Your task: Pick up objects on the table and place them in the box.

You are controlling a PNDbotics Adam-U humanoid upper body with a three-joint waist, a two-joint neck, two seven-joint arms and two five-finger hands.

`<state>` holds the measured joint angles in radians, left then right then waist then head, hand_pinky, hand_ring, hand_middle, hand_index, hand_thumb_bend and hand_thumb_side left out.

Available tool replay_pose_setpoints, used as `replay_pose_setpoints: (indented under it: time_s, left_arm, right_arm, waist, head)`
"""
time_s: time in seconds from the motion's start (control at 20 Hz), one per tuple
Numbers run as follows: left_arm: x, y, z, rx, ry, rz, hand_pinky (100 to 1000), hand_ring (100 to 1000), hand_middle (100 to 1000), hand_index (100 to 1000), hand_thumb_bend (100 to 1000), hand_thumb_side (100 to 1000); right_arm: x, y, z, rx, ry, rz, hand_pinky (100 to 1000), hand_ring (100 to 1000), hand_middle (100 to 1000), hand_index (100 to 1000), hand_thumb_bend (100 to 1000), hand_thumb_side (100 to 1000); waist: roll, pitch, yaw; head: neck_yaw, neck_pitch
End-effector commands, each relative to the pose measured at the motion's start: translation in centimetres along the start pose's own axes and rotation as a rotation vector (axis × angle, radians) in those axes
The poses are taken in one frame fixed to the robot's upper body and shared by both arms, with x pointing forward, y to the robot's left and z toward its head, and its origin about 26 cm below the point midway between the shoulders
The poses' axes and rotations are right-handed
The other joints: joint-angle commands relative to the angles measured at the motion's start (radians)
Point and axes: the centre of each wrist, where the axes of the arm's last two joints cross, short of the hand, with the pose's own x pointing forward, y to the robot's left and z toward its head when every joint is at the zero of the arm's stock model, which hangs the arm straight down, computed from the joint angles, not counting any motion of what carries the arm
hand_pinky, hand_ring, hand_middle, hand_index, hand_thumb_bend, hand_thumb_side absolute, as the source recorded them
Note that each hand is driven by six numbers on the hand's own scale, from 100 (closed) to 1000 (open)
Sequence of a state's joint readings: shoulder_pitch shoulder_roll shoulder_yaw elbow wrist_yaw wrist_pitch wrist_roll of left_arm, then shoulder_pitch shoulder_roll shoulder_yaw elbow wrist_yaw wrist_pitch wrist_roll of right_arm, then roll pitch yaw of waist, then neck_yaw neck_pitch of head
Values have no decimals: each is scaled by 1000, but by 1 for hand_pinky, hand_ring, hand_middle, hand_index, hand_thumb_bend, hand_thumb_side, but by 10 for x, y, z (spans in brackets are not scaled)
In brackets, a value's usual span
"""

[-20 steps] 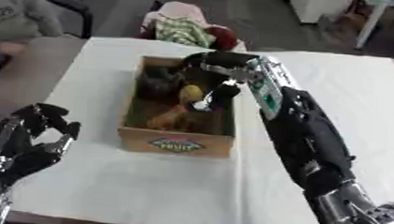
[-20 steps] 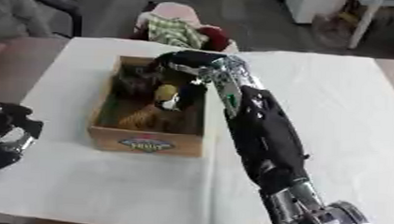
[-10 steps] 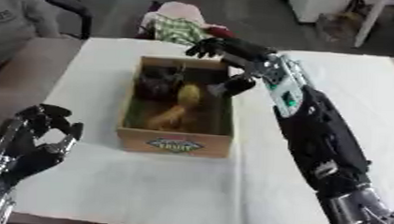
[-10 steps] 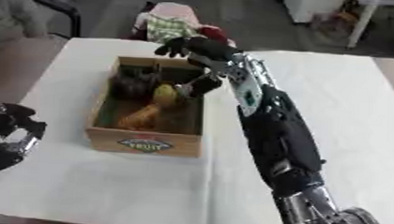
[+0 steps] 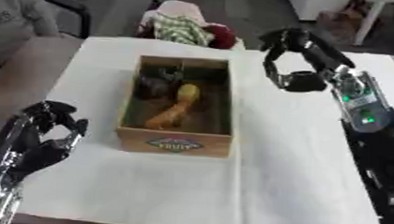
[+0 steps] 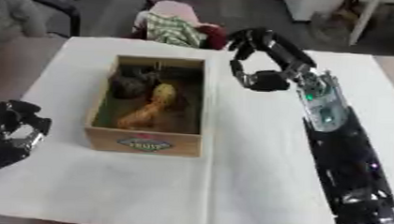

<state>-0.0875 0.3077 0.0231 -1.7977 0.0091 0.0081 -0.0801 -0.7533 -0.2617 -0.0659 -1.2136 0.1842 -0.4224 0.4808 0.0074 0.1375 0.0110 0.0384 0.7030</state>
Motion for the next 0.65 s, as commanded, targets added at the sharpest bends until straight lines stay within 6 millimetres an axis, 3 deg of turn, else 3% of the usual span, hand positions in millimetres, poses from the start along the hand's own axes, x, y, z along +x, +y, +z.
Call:
replay_pose_setpoints:
  time_s: [0.05, 0.2, 0.65]
  left_arm:
    - [5, 6, -1, 17, -18, -16, 764, 498, 450, 626, 319, 100]
    - [4, 5, -1, 18, -15, -16, 755, 496, 450, 624, 320, 107]
    - [4, 4, 0, 26, -17, -17, 754, 495, 449, 619, 320, 115]
  right_arm:
    - [19, -27, 14, -87, -19, -48, 591, 571, 618, 810, 100, 225]
    - [20, -29, 36, -143, 14, -94, 583, 564, 609, 803, 100, 299]
    - [20, -29, 70, -213, 91, -159, 580, 564, 609, 801, 100, 369]
  waist:
    - [4, -8, -4]
    - [7, 2, -8]
    - [16, 28, -21]
  head:
    - [4, 5]
    - [6, 4]
    - [11, 9]
